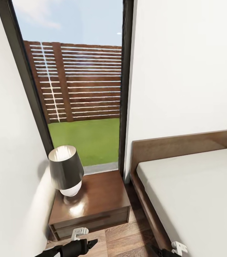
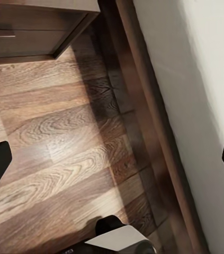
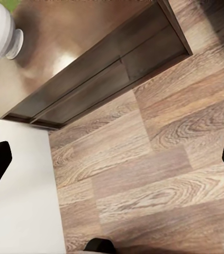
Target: In the bedroom, move the book from the bed onto either nightstand, and place the two sandals side by side next to the bed.
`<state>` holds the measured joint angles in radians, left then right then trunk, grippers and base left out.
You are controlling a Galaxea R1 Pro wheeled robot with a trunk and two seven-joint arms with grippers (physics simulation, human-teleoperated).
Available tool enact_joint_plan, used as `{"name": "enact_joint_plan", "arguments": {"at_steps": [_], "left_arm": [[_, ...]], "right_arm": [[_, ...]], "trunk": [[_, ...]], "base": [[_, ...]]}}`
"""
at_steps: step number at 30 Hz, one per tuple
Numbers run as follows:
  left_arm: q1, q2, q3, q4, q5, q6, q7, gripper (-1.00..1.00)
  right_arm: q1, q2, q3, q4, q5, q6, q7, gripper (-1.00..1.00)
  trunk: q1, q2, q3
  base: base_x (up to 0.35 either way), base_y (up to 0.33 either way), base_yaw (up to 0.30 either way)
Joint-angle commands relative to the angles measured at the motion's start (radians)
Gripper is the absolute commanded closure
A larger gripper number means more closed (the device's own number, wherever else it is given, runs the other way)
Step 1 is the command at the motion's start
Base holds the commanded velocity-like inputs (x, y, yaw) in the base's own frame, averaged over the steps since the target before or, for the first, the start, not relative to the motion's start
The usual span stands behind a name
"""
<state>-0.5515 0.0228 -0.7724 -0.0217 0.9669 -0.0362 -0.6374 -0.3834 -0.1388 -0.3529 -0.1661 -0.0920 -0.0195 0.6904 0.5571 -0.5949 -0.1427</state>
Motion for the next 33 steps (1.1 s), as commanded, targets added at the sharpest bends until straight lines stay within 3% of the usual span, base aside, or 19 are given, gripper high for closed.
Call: {"name": "enact_joint_plan", "arguments": {"at_steps": [1, 28, 33], "left_arm": [[-0.001, 0.000, -0.008, 0.000, 0.006, -0.004, -0.002, -1.00], [-0.001, 0.000, -0.008, 0.000, 0.006, -0.004, -0.002, -1.00], [-0.001, 0.000, -0.008, 0.000, 0.006, -0.004, -0.002, -1.00]], "right_arm": [[-0.001, -0.001, 0.005, 0.002, -0.009, -0.002, 0.003, -1.00], [-0.001, -0.001, 0.003, 0.002, -0.010, -0.002, 0.003, -1.00], [-0.001, -0.001, 0.003, 0.002, -0.011, -0.002, 0.003, -1.00]], "trunk": [[-0.004, 0.006, 0.002], [-0.107, 0.195, 0.086], [-0.107, 0.195, 0.086]], "base": [[0.000, 0.000, 0.000], [0.000, 0.000, 0.000], [0.000, 0.000, 0.000]]}}
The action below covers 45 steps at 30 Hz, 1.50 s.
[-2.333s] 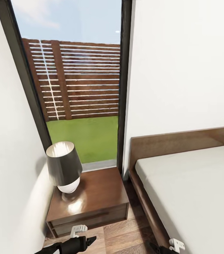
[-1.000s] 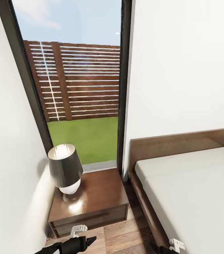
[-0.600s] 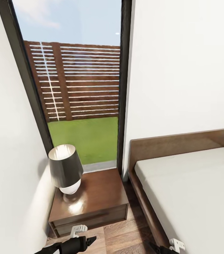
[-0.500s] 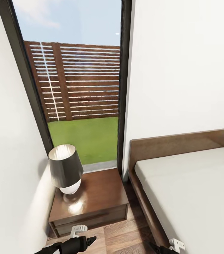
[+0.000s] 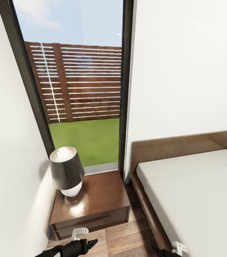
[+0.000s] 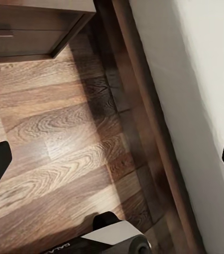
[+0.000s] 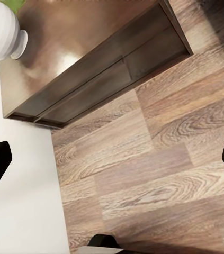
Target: In the bedroom, move the book from the bed onto either nightstand, and place the two sandals side by side next to the bed.
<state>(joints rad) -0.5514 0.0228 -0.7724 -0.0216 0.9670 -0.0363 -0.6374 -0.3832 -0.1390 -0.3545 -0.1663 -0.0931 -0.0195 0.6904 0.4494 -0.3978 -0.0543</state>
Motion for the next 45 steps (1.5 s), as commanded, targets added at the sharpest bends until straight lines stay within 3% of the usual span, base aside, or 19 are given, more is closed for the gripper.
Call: {"name": "enact_joint_plan", "arguments": {"at_steps": [1, 45], "left_arm": [[-0.001, 0.000, -0.008, 0.000, 0.006, -0.004, -0.002, -1.00], [-0.001, 0.000, -0.007, 0.000, 0.006, -0.005, -0.002, -1.00]], "right_arm": [[-0.001, -0.001, 0.005, 0.002, -0.010, -0.002, 0.003, -1.00], [-0.001, 0.001, 0.005, 0.001, -0.009, -0.002, 0.003, -1.00]], "trunk": [[0.001, -0.002, -0.002], [0.001, -0.002, -0.002]], "base": [[0.000, 0.000, 0.000], [0.000, 0.000, -0.009]]}}
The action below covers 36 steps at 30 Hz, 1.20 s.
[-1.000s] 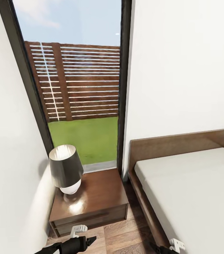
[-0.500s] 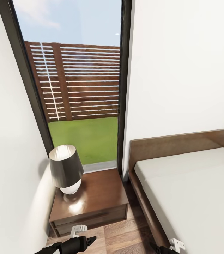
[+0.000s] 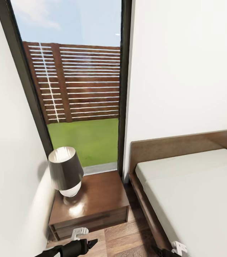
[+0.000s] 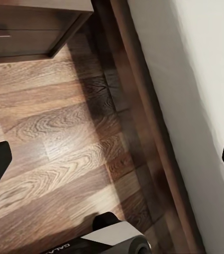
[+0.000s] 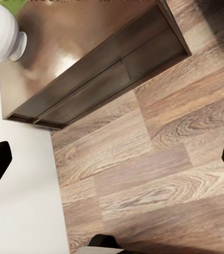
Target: In the bedroom, move the book from the bed onto either nightstand, and place the two sandals side by side next to the bed.
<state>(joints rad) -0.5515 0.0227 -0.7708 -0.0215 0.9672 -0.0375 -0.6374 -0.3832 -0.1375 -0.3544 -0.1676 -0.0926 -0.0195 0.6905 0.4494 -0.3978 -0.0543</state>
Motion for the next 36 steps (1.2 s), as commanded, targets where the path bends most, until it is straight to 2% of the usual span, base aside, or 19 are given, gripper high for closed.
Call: {"name": "enact_joint_plan", "arguments": {"at_steps": [1, 36], "left_arm": [[-0.001, 0.000, -0.008, 0.000, 0.006, -0.004, -0.002, -1.00], [-0.001, 0.000, -0.009, 0.000, 0.005, -0.005, -0.002, -1.00]], "right_arm": [[-0.001, -0.001, 0.005, 0.002, -0.009, -0.002, 0.003, -1.00], [-0.001, -0.001, 0.006, 0.002, -0.009, -0.002, 0.002, -1.00]], "trunk": [[0.001, -0.002, -0.002], [0.001, -0.002, -0.002]], "base": [[0.000, 0.000, -0.176], [0.000, 0.000, -0.247]]}}
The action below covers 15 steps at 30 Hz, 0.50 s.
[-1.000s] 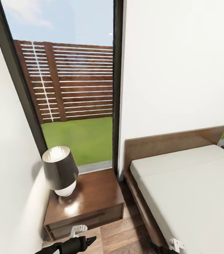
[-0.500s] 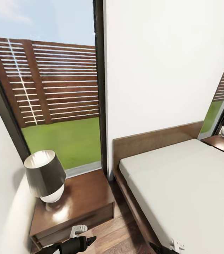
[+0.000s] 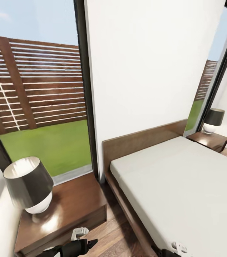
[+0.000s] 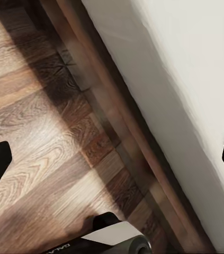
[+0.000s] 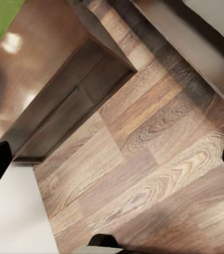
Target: In the bedroom, move the book from the bed onto either nightstand, and place the two sandals side by side next to the bed.
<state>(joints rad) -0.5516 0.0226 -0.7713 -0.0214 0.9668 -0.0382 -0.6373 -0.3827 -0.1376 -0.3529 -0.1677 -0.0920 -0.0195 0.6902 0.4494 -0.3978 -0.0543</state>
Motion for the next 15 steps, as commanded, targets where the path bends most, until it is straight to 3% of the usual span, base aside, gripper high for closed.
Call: {"name": "enact_joint_plan", "arguments": {"at_steps": [1, 15], "left_arm": [[-0.001, 0.000, -0.009, 0.000, 0.006, -0.004, -0.002, -1.00], [-0.001, 0.000, -0.008, 0.000, 0.006, -0.003, -0.003, -1.00]], "right_arm": [[-0.001, 0.000, 0.005, 0.002, -0.009, -0.002, 0.003, -1.00], [-0.001, 0.000, 0.004, 0.002, -0.010, -0.002, 0.002, -1.00]], "trunk": [[0.001, -0.002, -0.002], [0.001, -0.002, -0.002]], "base": [[0.000, 0.000, -0.244], [0.000, 0.000, -0.243]]}}
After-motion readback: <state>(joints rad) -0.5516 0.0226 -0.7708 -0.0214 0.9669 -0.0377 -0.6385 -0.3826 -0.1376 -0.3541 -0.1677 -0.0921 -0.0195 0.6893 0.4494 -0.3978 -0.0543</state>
